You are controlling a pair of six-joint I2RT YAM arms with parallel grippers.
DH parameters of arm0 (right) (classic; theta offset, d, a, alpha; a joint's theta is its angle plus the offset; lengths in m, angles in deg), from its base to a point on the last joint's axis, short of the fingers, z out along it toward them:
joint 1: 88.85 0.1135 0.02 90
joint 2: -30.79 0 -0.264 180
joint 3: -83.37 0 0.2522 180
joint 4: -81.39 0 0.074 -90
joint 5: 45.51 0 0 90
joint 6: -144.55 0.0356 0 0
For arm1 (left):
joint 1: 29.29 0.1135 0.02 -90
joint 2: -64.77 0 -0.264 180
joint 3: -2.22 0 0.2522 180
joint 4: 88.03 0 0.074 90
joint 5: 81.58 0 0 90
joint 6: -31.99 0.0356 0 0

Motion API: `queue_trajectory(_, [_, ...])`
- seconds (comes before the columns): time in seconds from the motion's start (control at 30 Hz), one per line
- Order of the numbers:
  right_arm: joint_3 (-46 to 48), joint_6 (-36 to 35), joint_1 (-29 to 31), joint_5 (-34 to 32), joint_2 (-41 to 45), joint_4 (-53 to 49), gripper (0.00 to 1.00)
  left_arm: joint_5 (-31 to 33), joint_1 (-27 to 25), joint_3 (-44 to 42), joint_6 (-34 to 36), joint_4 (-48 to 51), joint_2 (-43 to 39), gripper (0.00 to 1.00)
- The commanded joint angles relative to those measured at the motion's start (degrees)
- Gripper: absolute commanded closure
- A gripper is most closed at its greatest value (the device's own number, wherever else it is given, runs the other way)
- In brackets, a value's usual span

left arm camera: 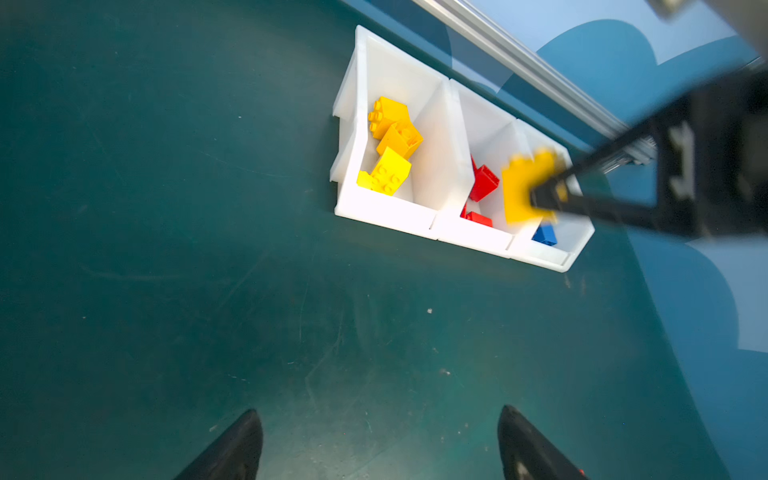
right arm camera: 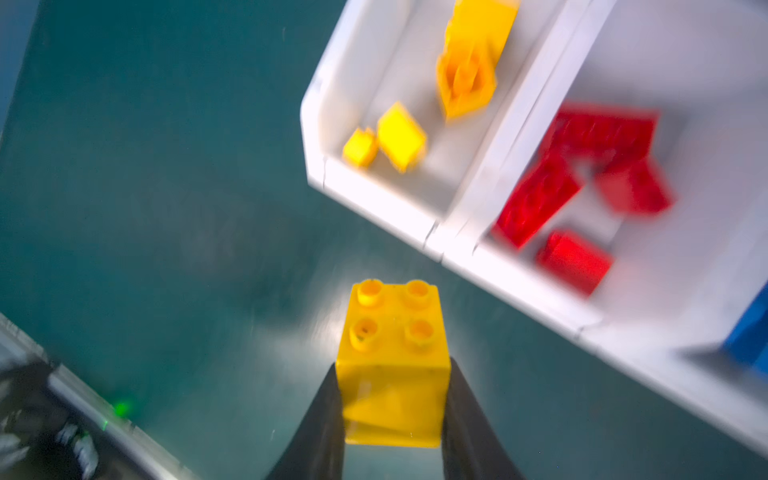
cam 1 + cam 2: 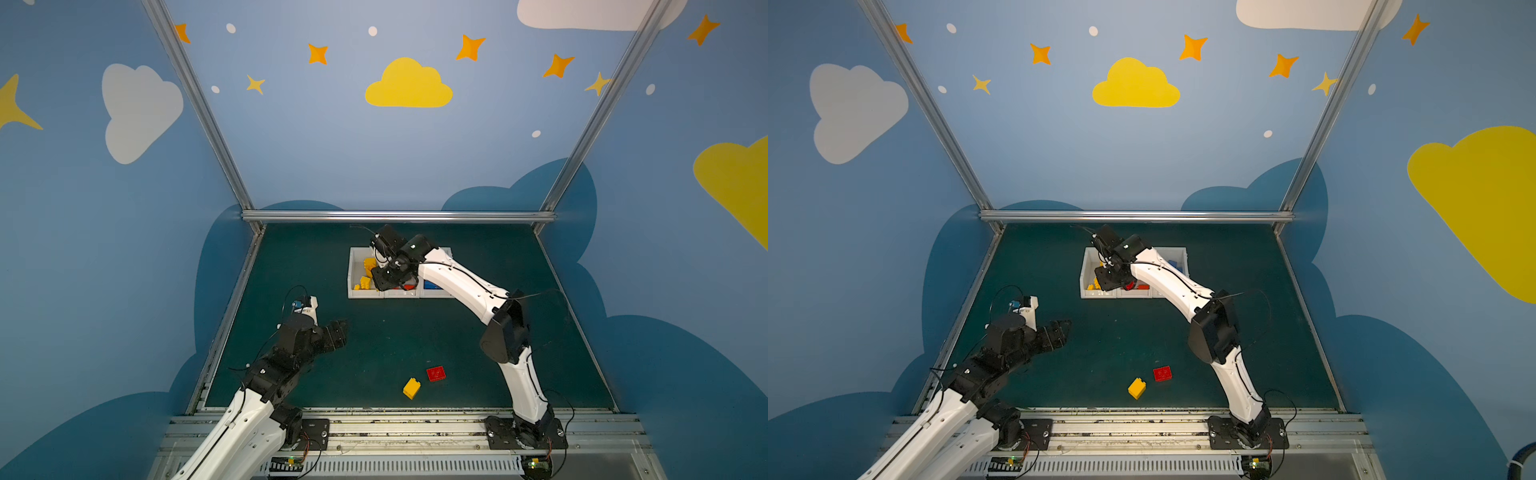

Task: Sort the legos into containers by color
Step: 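Lift the yellow brick with the right gripper and drop it in the yellow compartment, then withdraw the right gripper while the left gripper lowers onto the last yellow brick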

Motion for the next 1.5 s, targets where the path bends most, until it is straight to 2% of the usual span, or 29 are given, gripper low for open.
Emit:
queue_trajectory(0.0, [-7.82,-5.71,-1.6,1.88,-5.87,0.22,0.8,-2.37,0.15,-1.83,-1.03,1.49,-1.41,0.12])
queue_trajectory(0.07, [-8.0,-5.2,-2.31,3.29,-7.38,5.86,0.79,-3.39,0.21,-2.86,-1.72,1.54,-2.36,0.12])
queue_trajectory(0.17, [-3.43,-5.25,-2.86,5.07,-7.25,16.82,0.78,-4.66,0.19,-3.96,-2.25,2.02,-3.61,0.12])
queue_trajectory(0.3, [-3.91,-3.7,-3.46,7.4,-8.57,21.23,0.75,-5.4,0.14,-4.6,-2.58,3.61,-5.15,0.12])
queue_trajectory(0.37, [-5.66,-3.17,-3.64,8.24,-9.82,21.05,0.66,-5.66,0.17,-5.28,-2.94,3.55,-6.15,0.12])
queue_trajectory(0.43, [-6.46,-2.89,-3.65,8.56,-10.36,21.06,0.47,-5.93,0.21,-5.67,-3.18,3.49,-6.77,0.12])
queue_trajectory(0.53, [-6.48,-2.67,-3.69,9.04,-10.24,21.02,0.37,-6.05,0.14,-5.59,-3.25,3.74,-7.21,0.12])
queue_trajectory(0.77, [-2.45,-3.05,-3.87,8.35,-6.23,21.87,0.35,-7.23,0.2,-5.67,-3.11,3.24,-6.72,0.12])
queue_trajectory(1.1, [18.92,-2.85,-4.12,5.66,10.9,29.28,0.35,-11.72,-0.82,-4.49,-0.44,0.82,-3.31,0.16])
queue_trajectory(1.27, [32.31,-0.69,-4.36,-0.82,22.61,29.85,0.35,-12.16,-4.59,-2.48,2.05,-0.04,1.61,0.18])
queue_trajectory(1.47, [47.23,1.16,-4.51,-8.98,35.21,23.92,0.35,-9.94,-13.58,1.43,6.16,0.6,9.16,0.2])
